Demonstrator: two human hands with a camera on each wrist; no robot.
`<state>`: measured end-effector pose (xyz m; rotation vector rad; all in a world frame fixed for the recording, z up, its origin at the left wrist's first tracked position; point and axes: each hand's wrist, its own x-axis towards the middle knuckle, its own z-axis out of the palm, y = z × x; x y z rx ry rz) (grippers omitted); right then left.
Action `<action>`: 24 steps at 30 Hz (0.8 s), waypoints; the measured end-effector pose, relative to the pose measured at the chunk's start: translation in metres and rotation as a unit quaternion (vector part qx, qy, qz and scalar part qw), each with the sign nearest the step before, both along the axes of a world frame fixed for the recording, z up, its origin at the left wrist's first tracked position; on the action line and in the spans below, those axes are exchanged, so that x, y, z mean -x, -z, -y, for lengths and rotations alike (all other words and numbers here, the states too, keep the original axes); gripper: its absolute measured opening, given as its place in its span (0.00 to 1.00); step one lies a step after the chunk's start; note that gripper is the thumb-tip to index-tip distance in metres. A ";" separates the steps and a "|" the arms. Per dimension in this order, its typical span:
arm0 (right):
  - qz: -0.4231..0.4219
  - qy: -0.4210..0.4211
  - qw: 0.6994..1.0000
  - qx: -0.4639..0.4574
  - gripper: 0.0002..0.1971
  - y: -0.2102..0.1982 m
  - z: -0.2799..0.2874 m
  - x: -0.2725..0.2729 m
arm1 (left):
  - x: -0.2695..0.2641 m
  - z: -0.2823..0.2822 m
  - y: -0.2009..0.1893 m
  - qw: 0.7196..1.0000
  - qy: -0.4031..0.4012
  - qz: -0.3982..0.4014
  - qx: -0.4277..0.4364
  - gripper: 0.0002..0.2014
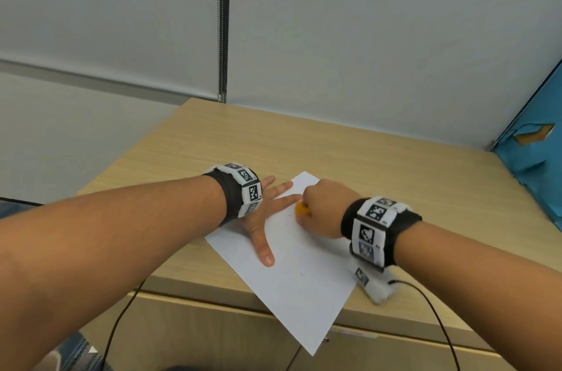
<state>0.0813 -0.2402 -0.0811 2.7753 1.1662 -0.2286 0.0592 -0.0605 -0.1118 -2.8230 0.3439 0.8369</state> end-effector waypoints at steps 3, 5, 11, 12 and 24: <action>-0.077 -0.057 0.995 -0.011 0.21 0.007 0.004 0.033 | -0.001 -0.001 0.001 1.000 0.003 -0.004 0.007 0.74; -0.069 -0.036 0.997 0.002 0.21 0.006 0.011 0.020 | 0.000 -0.001 0.002 1.000 -0.002 0.003 0.009 0.74; 0.036 0.067 0.997 0.028 0.20 -0.002 0.019 -0.028 | 0.002 0.005 -0.002 1.000 -0.020 0.011 0.010 0.73; 0.026 0.069 0.997 0.029 0.21 -0.004 0.023 -0.028 | 0.003 0.006 -0.004 1.000 -0.023 0.012 0.009 0.72; -0.022 0.079 0.997 0.007 0.22 0.000 0.066 0.003 | 0.046 0.036 -0.013 0.989 -0.118 0.052 -0.065 0.79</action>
